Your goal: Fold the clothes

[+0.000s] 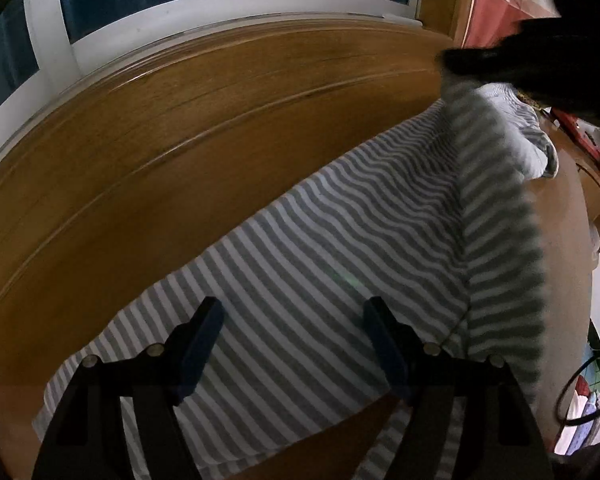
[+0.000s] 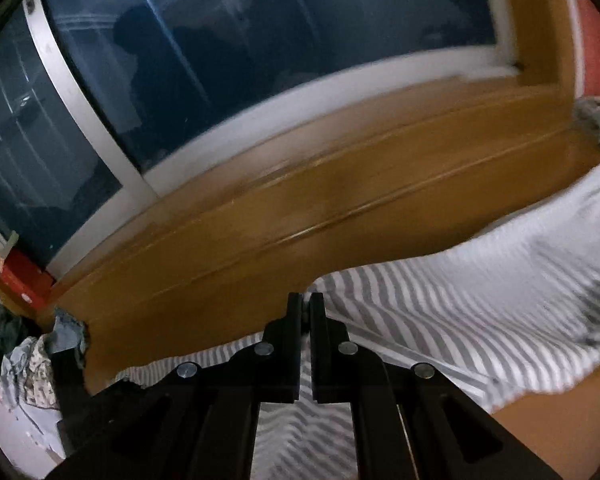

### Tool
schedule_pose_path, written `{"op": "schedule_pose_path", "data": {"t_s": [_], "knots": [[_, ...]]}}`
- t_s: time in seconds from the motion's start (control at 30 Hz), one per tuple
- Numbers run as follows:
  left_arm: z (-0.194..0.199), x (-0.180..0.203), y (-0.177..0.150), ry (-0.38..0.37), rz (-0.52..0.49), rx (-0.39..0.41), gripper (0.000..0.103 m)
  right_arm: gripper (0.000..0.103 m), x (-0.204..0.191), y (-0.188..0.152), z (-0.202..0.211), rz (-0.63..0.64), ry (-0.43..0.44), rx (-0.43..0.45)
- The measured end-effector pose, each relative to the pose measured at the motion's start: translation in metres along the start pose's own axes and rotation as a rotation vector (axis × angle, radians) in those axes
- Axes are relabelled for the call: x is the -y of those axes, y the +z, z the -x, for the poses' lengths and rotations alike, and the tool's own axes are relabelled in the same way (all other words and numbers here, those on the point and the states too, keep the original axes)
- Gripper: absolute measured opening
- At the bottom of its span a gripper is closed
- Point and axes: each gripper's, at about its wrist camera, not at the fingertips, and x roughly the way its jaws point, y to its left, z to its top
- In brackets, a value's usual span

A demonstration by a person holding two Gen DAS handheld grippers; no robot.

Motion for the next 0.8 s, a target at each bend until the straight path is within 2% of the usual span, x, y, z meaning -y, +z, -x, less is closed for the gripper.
{"op": "schedule_pose_path", "data": {"t_s": [0.1,0.23,0.43,0.5,0.6,0.63,0.67,0.73,0.8], "knots": [[-0.001,0.001,0.0,0.003,0.004,0.002,0.073,0.004,-0.001,-0.005,-0.035,0.032,0.002,-0.074],[-0.001,0.001,0.0,0.007,0.012,0.002,0.074,0.004,0.005,-0.011,-0.072,0.064,-0.04,-0.149],[-0.004,0.001,0.004,0.022,0.045,-0.011,0.074,0.007,0.007,-0.01,-0.08,0.098,-0.058,-0.177],[0.001,-0.003,0.002,0.018,0.07,-0.019,0.074,0.012,0.005,-0.004,-0.076,0.096,-0.072,-0.2],[0.015,-0.014,-0.003,0.029,0.1,0.0,0.074,0.024,0.002,-0.002,-0.048,0.095,-0.072,-0.157],[0.019,-0.018,-0.004,0.042,0.104,0.007,0.074,0.036,0.0,-0.003,-0.036,0.098,-0.08,-0.14],[0.025,-0.021,-0.008,0.061,0.108,0.015,0.074,0.043,-0.002,-0.007,-0.025,0.099,-0.091,-0.129],[0.035,-0.03,-0.017,0.093,0.126,0.02,0.074,0.043,-0.007,-0.019,-0.005,0.101,-0.081,-0.142],[0.043,-0.039,-0.025,0.106,0.159,0.017,0.074,0.043,-0.013,-0.038,0.008,0.108,-0.039,-0.191]]}}
